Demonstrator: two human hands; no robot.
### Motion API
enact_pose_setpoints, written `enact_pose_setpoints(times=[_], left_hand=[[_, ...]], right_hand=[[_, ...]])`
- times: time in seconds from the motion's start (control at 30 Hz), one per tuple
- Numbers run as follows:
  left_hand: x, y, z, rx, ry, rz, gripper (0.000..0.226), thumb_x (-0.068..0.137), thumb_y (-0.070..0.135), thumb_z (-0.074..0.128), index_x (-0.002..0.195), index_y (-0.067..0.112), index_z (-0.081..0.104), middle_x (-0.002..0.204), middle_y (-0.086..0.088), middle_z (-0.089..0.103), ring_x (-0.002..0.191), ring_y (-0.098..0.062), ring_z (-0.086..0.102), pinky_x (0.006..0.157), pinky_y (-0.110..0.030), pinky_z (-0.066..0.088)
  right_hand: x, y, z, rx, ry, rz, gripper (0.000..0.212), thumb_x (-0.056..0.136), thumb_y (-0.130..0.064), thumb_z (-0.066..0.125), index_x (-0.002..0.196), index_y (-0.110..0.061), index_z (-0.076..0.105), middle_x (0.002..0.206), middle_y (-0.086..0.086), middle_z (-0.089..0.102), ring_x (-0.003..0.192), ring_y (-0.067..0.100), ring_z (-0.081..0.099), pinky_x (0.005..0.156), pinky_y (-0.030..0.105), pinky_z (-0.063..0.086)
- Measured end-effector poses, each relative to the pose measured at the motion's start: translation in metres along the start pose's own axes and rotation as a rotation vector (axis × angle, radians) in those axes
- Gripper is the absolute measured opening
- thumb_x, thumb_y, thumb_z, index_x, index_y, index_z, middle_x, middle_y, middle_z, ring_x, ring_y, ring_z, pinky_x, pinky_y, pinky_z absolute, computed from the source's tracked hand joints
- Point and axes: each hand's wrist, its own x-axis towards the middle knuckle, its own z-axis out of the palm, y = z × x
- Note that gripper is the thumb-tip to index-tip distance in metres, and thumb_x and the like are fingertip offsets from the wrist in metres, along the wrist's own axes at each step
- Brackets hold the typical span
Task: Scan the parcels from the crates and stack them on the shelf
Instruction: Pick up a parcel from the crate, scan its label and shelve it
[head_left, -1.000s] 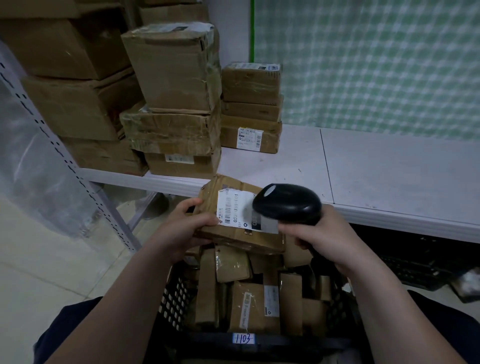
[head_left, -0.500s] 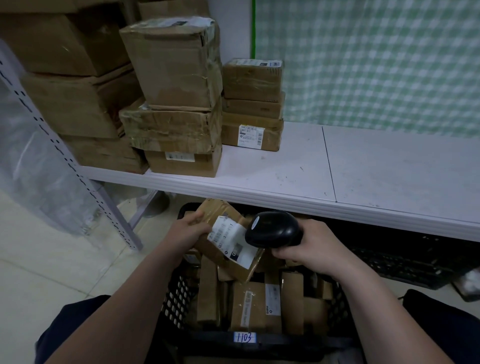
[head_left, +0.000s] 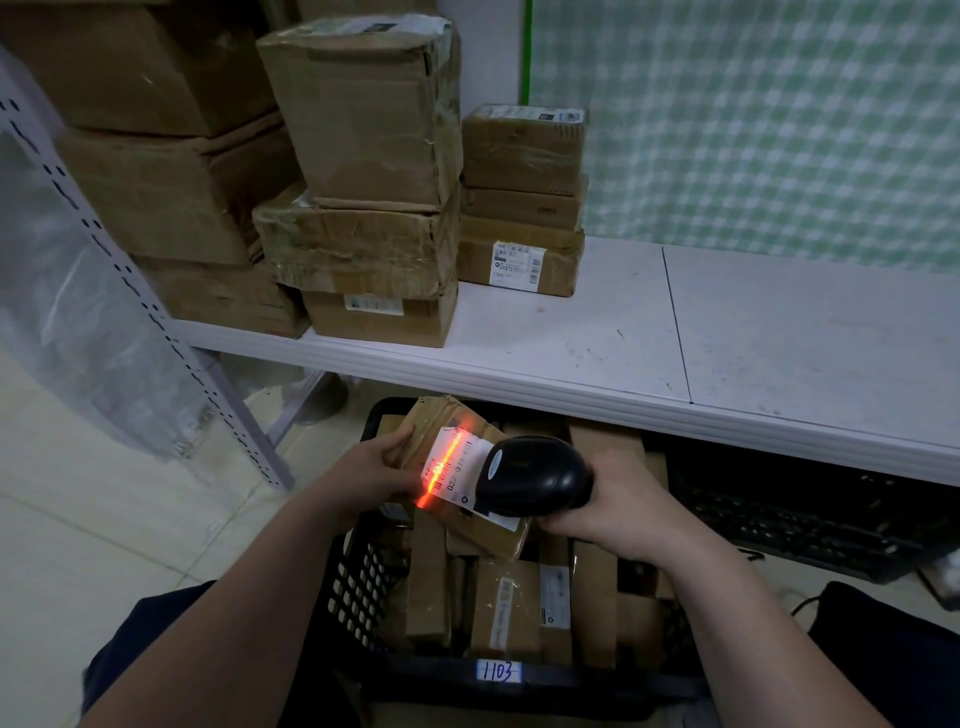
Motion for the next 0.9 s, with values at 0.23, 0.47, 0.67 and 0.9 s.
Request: enact_pose_setpoints(times=[0.23, 0.47, 0.67, 0.9], left_hand=[[0.009, -0.008, -0.005, -0.028, -0.022, -0.004, 0.094, 0.071, 0.006, 0.080, 0.150, 0.026, 0.032, 0.126, -0.013, 0.051, 0.106, -0.028, 0.059, 0.094, -0.045, 0.052], [0.010, -0.010, -0.007, -0.058, -0.029, -0.007, 0.123, 0.038, 0.037, 0.086, 0.149, 0.029, 0.034, 0.125, -0.012, 0.057, 0.106, -0.027, 0.062, 0.094, -0.045, 0.053], [0.011, -0.011, -0.006, -0.103, -0.029, -0.007, 0.092, 0.071, 0.003, 0.080, 0.148, 0.025, 0.035, 0.120, -0.013, 0.059, 0.104, -0.028, 0.062, 0.091, -0.042, 0.054], [0.005, -0.008, -0.005, -0.122, -0.006, -0.011, 0.117, 0.038, 0.030, 0.087, 0.145, 0.030, 0.039, 0.124, -0.014, 0.056, 0.106, -0.030, 0.062, 0.092, -0.044, 0.054]], right_hand=[[0.000, -0.003, 0.000, -0.073, -0.002, -0.017, 0.038, 0.067, -0.011, 0.080, 0.052, -0.030, 0.051, 0.050, -0.011, 0.052, 0.052, -0.007, 0.054, 0.048, 0.011, 0.036], [0.004, 0.000, -0.001, -0.173, -0.008, 0.009, 0.026, 0.066, -0.018, 0.075, 0.057, -0.027, 0.053, 0.065, -0.002, 0.059, 0.065, 0.016, 0.061, 0.059, 0.033, 0.049], [0.004, -0.001, -0.002, -0.146, -0.004, -0.003, 0.027, 0.064, -0.018, 0.076, 0.055, -0.026, 0.052, 0.062, -0.003, 0.057, 0.062, 0.014, 0.059, 0.056, 0.030, 0.045], [0.001, -0.002, -0.006, -0.109, 0.012, 0.005, 0.032, 0.064, -0.012, 0.075, 0.047, -0.026, 0.051, 0.057, -0.005, 0.053, 0.057, 0.012, 0.054, 0.054, 0.029, 0.041]])
